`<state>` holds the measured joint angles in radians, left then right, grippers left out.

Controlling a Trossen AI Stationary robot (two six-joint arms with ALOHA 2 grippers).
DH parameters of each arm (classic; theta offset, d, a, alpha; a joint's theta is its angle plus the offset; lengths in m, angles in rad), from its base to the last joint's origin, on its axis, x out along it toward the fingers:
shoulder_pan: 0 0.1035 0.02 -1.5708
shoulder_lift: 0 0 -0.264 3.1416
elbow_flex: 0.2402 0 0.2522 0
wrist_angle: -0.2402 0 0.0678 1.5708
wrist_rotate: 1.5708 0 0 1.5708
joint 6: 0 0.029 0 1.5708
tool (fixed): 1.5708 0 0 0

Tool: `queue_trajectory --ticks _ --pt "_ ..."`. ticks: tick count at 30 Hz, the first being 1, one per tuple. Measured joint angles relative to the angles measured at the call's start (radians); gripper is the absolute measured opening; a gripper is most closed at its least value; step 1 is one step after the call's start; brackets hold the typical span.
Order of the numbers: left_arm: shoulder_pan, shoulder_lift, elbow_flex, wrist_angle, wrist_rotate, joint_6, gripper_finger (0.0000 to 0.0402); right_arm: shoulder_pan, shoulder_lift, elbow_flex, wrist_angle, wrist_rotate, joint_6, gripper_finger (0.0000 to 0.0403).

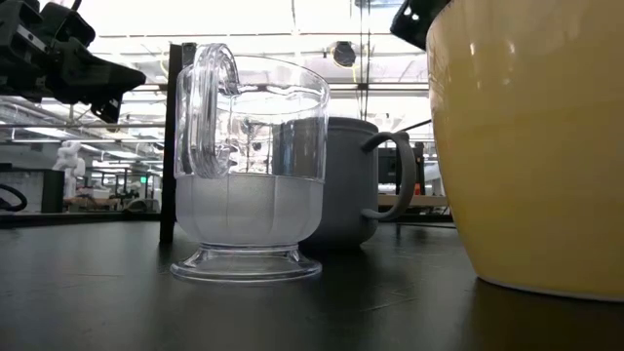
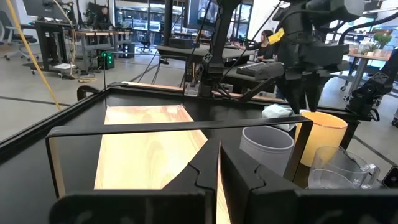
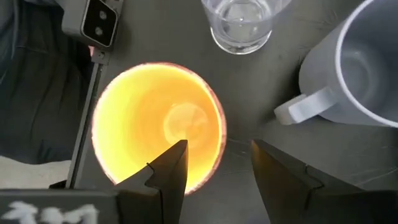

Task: Stack small to large cups/mugs on shelf
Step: Put the orange mug on the shelf

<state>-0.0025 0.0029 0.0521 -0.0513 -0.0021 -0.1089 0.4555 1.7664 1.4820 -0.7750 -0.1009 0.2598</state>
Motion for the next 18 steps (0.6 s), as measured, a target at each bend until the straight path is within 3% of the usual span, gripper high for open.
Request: queue_trajectory --ticks 18 --pt "0.0 0.0 0.0 0.0 0.0 0.0 0.0017 0.0 0.0 -0.103 0.117 -0.005 0.016 0.0169"
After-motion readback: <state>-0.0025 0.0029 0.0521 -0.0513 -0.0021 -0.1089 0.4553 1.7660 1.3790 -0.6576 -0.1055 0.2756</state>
